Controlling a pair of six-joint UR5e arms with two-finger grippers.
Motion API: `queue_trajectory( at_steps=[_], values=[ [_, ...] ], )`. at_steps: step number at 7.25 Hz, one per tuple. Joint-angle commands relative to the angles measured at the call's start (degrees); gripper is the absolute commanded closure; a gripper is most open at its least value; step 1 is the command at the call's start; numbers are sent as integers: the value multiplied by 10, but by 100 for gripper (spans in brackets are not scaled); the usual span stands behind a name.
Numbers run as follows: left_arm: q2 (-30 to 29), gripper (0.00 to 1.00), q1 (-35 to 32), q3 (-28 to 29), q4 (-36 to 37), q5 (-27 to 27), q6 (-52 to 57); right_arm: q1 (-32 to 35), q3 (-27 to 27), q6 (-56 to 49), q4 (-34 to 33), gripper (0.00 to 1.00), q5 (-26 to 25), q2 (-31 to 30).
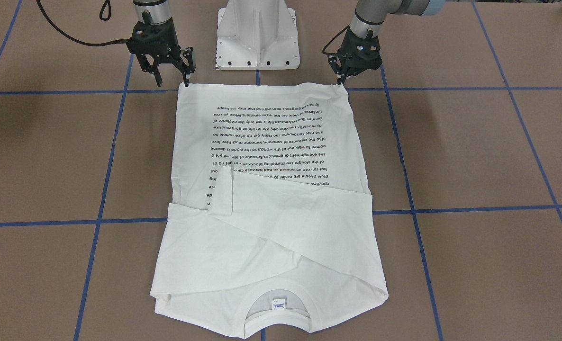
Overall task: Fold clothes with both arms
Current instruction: 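Grasp both hem corners with the left and right grippers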
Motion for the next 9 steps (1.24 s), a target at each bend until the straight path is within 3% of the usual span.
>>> queue_trajectory(
  at_steps=[1,5,9],
  values=[
    [-1,100,-1,-9,0,-1,0,-26,-60,14,64,36,-35,2],
    [1,100,-1,-9,-1,1,-1,-58,-68,15,63,51,-75,2],
    [1,100,-1,-11,-1,1,-1,-61,-68,15,58,56,-78,-5]
  ],
)
